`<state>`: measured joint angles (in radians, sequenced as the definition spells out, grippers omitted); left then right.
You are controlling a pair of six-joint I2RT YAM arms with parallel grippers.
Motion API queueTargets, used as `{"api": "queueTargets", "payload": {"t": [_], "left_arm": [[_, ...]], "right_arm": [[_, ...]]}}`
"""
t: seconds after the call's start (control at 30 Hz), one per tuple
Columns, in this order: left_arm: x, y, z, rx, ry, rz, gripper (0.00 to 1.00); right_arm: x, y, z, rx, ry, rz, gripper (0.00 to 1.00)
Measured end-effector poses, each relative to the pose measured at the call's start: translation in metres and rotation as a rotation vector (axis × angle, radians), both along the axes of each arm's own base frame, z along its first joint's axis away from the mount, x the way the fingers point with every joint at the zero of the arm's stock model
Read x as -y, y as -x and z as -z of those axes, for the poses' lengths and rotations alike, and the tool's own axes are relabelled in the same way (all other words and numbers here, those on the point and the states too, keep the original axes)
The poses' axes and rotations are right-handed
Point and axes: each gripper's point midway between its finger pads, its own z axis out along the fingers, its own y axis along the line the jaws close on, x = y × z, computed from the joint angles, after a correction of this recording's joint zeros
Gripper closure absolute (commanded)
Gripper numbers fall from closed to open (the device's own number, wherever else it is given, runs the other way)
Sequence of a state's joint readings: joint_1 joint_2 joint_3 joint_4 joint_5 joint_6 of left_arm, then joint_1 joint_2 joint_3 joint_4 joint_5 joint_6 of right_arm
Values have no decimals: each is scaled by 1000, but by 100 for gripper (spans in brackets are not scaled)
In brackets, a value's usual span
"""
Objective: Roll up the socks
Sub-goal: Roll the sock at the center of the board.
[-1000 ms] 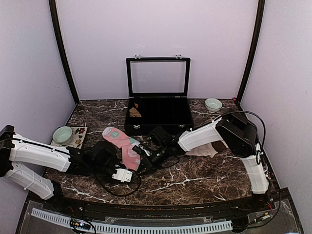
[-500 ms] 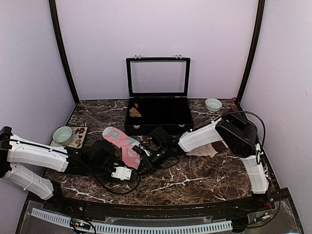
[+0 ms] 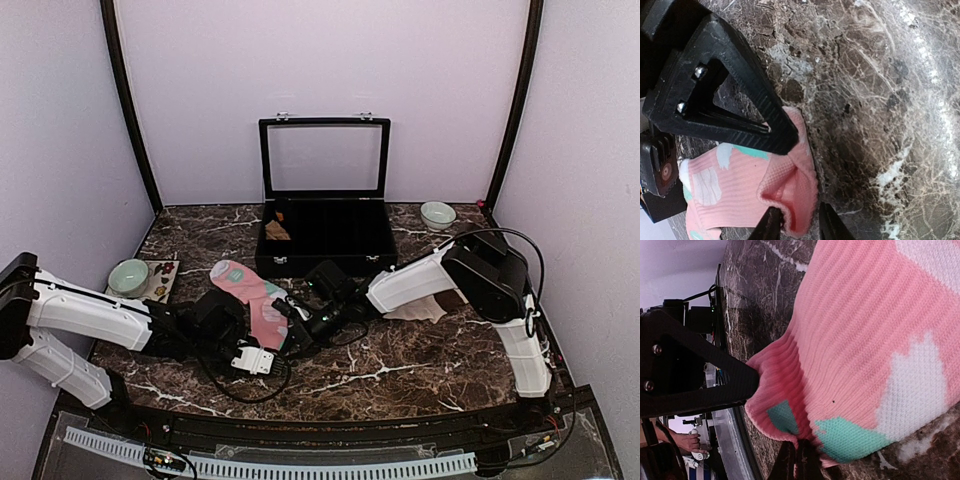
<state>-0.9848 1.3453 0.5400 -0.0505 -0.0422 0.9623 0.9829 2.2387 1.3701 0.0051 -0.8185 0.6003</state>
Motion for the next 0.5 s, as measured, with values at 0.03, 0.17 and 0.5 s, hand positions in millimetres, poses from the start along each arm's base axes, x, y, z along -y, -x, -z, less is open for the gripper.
{"api": "queueTargets", "payload": {"t": [0.03,0.17,0.5], "left_arm": [[0,-1,2,6,-8,1,76],[-4,-4,14,7,-55,-8,91],[-6,-8,3,3,-23,-77,100]], "right_arm": [[0,0,0,1,-1,0,100],[0,0,0,1,-2,0,100],[5,-1,-1,40,-7,6,96]]}}
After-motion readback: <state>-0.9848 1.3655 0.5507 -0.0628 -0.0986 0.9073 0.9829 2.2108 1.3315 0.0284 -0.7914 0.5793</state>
